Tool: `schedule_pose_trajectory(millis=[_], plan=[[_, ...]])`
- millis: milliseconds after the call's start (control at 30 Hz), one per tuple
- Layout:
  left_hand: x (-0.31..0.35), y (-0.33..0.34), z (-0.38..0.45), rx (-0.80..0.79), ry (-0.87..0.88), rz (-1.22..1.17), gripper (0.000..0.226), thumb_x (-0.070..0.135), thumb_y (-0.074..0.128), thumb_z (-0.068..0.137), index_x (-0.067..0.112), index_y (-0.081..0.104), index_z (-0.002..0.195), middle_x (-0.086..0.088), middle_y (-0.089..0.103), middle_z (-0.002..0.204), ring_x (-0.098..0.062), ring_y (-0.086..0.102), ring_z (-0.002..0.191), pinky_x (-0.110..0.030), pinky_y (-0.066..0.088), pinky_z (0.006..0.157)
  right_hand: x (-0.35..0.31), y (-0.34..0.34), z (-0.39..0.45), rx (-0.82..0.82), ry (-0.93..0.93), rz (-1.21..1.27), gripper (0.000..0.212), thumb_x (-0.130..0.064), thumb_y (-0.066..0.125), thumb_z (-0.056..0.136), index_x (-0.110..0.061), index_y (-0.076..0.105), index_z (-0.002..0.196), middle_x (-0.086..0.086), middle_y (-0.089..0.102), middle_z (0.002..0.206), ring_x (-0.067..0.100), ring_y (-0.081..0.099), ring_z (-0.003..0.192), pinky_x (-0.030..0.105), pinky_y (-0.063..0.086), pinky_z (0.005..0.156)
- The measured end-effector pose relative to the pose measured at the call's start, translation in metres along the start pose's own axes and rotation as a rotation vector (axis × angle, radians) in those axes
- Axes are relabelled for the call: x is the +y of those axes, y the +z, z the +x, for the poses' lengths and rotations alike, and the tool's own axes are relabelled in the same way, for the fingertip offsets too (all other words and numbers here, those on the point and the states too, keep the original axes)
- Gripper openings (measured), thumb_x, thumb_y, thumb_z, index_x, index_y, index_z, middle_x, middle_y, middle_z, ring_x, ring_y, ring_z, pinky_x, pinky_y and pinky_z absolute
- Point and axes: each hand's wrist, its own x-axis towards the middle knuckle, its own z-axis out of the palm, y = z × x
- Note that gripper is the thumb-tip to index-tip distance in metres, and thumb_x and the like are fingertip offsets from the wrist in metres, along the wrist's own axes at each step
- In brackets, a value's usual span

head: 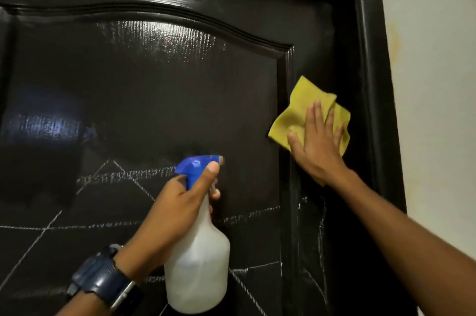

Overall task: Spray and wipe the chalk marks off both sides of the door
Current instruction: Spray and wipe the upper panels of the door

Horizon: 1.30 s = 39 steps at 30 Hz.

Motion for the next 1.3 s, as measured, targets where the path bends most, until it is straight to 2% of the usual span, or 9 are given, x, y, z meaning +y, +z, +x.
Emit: schedule_pose_trajectory(millis=[133,267,333,433,600,800,967,1167,1300], plan=[[-0.016,-0.007,-0.001,0.015,-0.016,0.023,0.071,0.077,0.058,0.079,0.007,0.066,0.076,-0.014,0.068,0.077,-0.018,0.057,0.061,-0.04,0.051,0.068,-0.033,-0.017,0.062,0.06,0.052,0.054,0.072,-0.049,0.023,0.104,-0.011,-0.003,0.16,0.001,-0.016,0.168,0.035,-0.021,0.151,0.067,-0.011,0.117],[-0.024,-0.01,-0.009,0.065,-0.002,0.111,0.068,0.074,0.055,0.08,0.007,0.067,0.075,-0.011,0.071,0.078,-0.015,0.061,0.063,-0.042,0.053,0.076,-0.055,0.003,0.041,0.061,-0.071,0.137,0.064,-0.034,0.023,0.103,-0.007,0.008,0.159,0.004,-0.011,0.169,0.029,-0.018,0.153,0.059,-0.014,0.12],[-0.025,-0.006,-0.011,0.07,-0.024,0.112,0.066,0.072,0.054,0.077,0.007,0.067,0.074,-0.009,0.071,0.075,-0.015,0.061,0.062,-0.044,0.053,0.078,-0.064,0.019,0.007,0.033,-0.157,0.183,0.068,-0.04,0.017,0.102,-0.013,-0.003,0.161,0.001,-0.013,0.168,0.024,-0.016,0.154,0.052,-0.015,0.122],[-0.026,-0.004,-0.012,0.08,-0.059,0.105,0.07,0.075,0.056,0.076,0.006,0.066,0.073,-0.006,0.069,0.07,-0.018,0.063,0.063,-0.049,0.054,0.081,-0.065,0.037,-0.05,-0.045,-0.256,0.245,0.068,-0.046,0.014,0.102,-0.019,-0.004,0.161,-0.005,-0.017,0.167,0.019,-0.026,0.151,0.046,-0.014,0.123],[-0.016,-0.006,-0.019,0.097,-0.017,0.151,0.074,0.081,0.058,0.078,0.007,0.065,0.074,-0.006,0.07,0.072,-0.018,0.061,0.06,-0.054,0.055,0.079,-0.049,0.046,-0.092,-0.122,-0.434,-0.047,0.077,-0.062,0.025,0.1,-0.026,-0.006,0.161,-0.005,-0.021,0.167,0.029,-0.027,0.15,0.06,-0.006,0.121],[-0.01,-0.021,-0.025,0.203,0.003,0.236,0.076,0.086,0.051,0.074,0.012,0.069,0.074,-0.012,0.072,0.076,-0.036,0.067,0.074,-0.055,0.054,0.081,-0.106,0.043,-0.031,-0.078,-0.58,-0.213,0.088,-0.081,0.022,0.088,-0.037,-0.003,0.16,-0.006,-0.012,0.168,0.038,-0.02,0.151,0.072,-0.004,0.115],[-0.018,-0.034,-0.038,0.279,-0.077,0.17,0.072,0.073,0.052,0.079,0.003,0.069,0.082,-0.014,0.073,0.08,-0.019,0.064,0.064,-0.049,0.056,0.081,-0.138,0.056,-0.035,-0.008,-0.627,-0.215,0.085,-0.081,0.022,0.09,-0.036,0.003,0.16,0.002,-0.008,0.169,0.04,-0.014,0.152,0.072,0.0,0.116],[-0.021,-0.062,-0.05,0.319,-0.137,0.236,0.069,0.077,0.057,0.076,0.009,0.069,0.074,-0.014,0.073,0.079,-0.021,0.064,0.065,-0.053,0.056,0.083,-0.122,0.074,-0.084,0.009,-0.742,-0.209,0.083,-0.08,0.025,0.091,-0.036,0.009,0.16,0.003,-0.003,0.169,0.039,-0.008,0.154,0.07,0.008,0.116],[-0.009,-0.087,-0.042,0.341,-0.13,0.343,0.074,0.078,0.053,0.075,0.006,0.07,0.078,-0.004,0.07,0.067,-0.015,0.063,0.062,-0.045,0.055,0.077,-0.142,0.062,-0.043,0.022,-0.7,-0.175,0.084,-0.082,0.023,0.088,-0.041,0.011,0.16,-0.003,0.003,0.169,0.033,-0.005,0.155,0.067,0.002,0.119]])
